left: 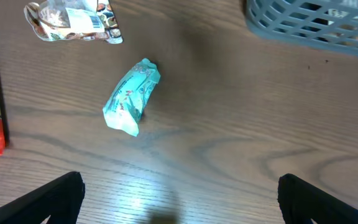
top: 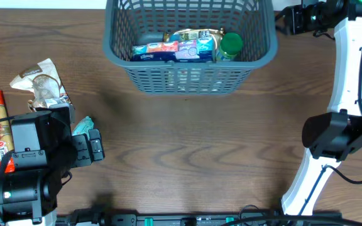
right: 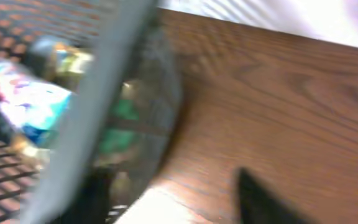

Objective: Pack container

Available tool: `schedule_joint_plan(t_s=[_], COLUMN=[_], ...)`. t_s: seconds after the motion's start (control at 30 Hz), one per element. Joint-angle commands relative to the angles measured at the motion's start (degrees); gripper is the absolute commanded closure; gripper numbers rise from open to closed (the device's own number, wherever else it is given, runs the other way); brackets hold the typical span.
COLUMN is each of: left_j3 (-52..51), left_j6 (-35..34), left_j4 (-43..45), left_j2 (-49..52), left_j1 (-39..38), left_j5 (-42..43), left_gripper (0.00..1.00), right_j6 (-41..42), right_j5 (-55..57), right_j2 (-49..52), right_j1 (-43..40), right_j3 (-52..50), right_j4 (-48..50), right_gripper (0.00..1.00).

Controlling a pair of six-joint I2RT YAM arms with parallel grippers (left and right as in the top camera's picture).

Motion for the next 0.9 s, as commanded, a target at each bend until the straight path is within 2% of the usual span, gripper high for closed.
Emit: schedule_joint_plan(t_s=[0.0, 0.13, 0.23, 0.4, 0.53, 0.57, 0.63, 0.73, 0.87], left_j3=[1.2, 4.3, 12.0, 35.5, 58.6, 63.1, 65.5, 65.6, 61.1], left_j6=[0.8, 0.8, 0.4, -1.9, -2.5, -2.6, -2.4, -1.5, 6.8], left_j4=[0.1, 1.4, 0.5, -11.4, -27.1, -28.5, -27.3, -28.4, -28.4], left_j2=[-0.1, 0.0, 0.9, 8.3, 19.5, 22.7, 25.7, 30.8, 37.1], left_j1=[0.3, 0.3, 0.3, 0.3, 0.3, 0.3, 0.3, 0.3, 0.5], left_j5=[0.3, 0.4, 0.8, 0.8, -0.6, -1.6, -2.0, -7.3, -7.8], left_gripper=[0.02, 0.02, 0.02, 0.02, 0.02, 0.02, 0.02, 0.02, 0.02], right_j6=[7.9, 17.2, 24.5, 27.8, 25.9, 25.7, 25.4, 25.4, 24.2], right_j5=[10.0, 18.5, 21.9, 22.3, 22.3, 22.4, 22.4, 22.4, 22.4], right_j2=[0.2, 0.2, 0.2, 0.2, 0.2, 0.2, 0.2, 0.2, 0.2], right_j1=[0.9, -1.1, -3.0, -5.0, -5.3, -5.3, -5.2, -5.2, -5.3], right_j3=[0.0, 0.0, 0.0, 0.0, 0.0, 0.0, 0.0, 0.0, 0.0], right_j4=[0.0, -0.5, -2.9, -8.2, -9.9, -9.9, -9.7, -9.7, -9.4], right_gripper=[0.01, 0.01, 0.01, 0.01, 0.01, 0.01, 0.01, 0.01, 0.01])
